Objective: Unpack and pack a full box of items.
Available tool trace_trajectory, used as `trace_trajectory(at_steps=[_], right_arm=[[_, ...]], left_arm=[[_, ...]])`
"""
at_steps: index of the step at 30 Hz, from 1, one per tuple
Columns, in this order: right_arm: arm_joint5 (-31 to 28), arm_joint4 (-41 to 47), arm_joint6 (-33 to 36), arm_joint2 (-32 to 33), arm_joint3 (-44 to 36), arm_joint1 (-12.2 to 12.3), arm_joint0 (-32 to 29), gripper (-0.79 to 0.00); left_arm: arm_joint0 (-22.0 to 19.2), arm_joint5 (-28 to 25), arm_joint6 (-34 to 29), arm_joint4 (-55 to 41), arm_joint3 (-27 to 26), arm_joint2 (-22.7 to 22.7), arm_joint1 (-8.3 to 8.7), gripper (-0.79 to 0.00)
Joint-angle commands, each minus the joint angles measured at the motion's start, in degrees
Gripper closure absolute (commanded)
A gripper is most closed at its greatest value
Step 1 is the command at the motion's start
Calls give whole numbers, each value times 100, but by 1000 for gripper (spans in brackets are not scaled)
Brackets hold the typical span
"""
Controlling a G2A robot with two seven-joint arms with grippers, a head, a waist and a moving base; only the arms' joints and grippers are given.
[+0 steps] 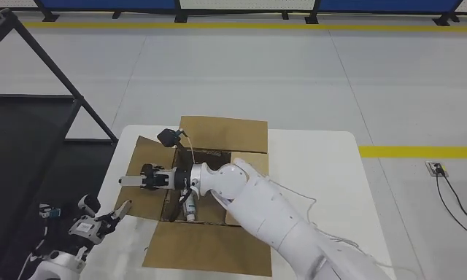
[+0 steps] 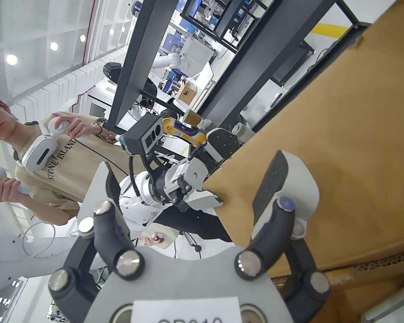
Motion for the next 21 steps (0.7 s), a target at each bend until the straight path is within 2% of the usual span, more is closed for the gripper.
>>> trace_trajectory(at_steps=[1,10,21], right_arm=[[-173,-79,-79,96,10,42,28,-785],[-618,-548,-415,680,-289,452,-124,-785],[-272,-1262,-509,1651,-1760,1112,-936,-785]], left_arm=[[-41,52,-36,40,84,19,1,-785],[-170,196,-172,125,514,82,2,-785],[-263,315,-199,219,837,150,-1,-785]])
